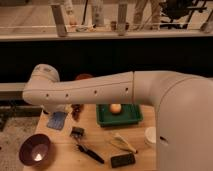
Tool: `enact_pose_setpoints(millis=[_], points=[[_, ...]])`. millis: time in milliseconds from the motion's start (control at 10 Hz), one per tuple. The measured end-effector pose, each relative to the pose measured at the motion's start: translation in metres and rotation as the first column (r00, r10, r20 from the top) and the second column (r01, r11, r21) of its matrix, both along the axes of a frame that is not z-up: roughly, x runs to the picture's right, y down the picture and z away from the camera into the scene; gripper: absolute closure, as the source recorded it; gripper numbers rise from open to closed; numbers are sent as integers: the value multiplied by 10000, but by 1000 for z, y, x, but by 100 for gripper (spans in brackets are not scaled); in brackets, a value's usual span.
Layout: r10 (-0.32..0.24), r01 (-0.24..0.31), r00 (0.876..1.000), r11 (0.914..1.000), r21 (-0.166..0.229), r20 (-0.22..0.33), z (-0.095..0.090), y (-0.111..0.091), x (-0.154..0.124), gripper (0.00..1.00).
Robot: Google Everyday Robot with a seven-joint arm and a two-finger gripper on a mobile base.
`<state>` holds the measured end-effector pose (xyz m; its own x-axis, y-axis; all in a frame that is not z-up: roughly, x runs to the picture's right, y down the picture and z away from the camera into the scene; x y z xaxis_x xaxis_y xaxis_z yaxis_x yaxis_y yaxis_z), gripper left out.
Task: Place sponge in table surface
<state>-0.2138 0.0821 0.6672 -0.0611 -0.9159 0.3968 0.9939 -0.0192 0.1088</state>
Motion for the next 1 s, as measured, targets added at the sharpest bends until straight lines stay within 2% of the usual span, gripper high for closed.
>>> enact_pose_setpoints(millis=[500, 700, 1000], points=[[5, -6, 10000, 9999, 147, 67, -10, -4, 6, 100], [19, -20, 9997, 10000, 30, 243, -6, -4, 5, 100], [-100, 103, 9996, 9999, -134, 246, 10, 1, -6, 100]])
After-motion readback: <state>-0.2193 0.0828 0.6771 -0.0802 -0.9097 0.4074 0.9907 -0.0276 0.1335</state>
